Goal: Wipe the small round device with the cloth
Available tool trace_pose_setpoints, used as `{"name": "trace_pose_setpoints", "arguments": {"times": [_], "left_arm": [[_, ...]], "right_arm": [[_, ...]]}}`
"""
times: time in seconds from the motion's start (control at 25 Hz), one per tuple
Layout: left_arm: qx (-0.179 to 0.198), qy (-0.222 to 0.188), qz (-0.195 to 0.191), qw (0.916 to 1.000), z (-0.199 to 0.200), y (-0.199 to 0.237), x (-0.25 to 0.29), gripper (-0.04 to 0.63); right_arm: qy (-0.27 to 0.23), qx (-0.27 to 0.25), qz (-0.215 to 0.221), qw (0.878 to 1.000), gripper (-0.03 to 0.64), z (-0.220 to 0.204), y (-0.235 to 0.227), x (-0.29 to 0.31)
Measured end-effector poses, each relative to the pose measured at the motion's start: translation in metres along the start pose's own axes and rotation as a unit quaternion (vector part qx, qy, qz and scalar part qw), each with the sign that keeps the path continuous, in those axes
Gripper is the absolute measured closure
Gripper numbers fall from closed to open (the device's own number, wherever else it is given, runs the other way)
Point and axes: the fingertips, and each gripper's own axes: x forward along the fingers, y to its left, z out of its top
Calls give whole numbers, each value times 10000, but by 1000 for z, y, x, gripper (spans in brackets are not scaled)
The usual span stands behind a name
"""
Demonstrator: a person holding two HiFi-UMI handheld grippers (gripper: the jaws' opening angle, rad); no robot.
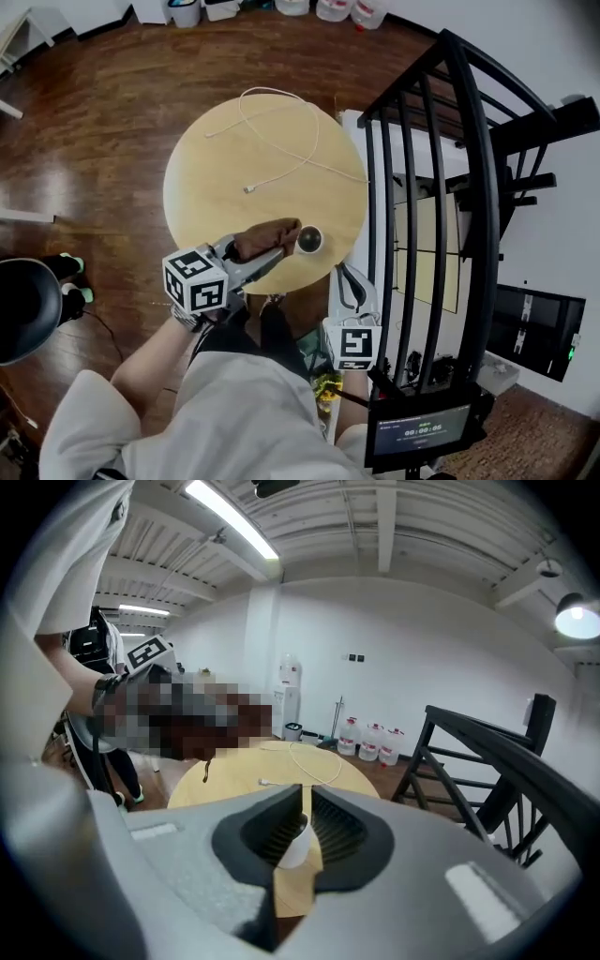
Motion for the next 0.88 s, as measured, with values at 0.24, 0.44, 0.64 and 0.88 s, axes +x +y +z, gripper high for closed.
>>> {"name": "trace_pose_setpoints", "arguments": {"times": [0.24,0.44,0.64,0.88], "left_arm": [[-99,510,-265,9983,-13,23,59,460],[156,946,-515,9941,-32,33,67,460],[428,1391,-924,9850,-40,27,84,460],[1045,1951,-785,9720,-53,24,102,460]], "right_arm": [[398,143,643,9970,467,-50,-17,36],[762,176,823,9935,307,-80,19,56],[753,240,833,9934,273,-87,30,75],[937,-238,722,9927,275,-93,28,91]]}}
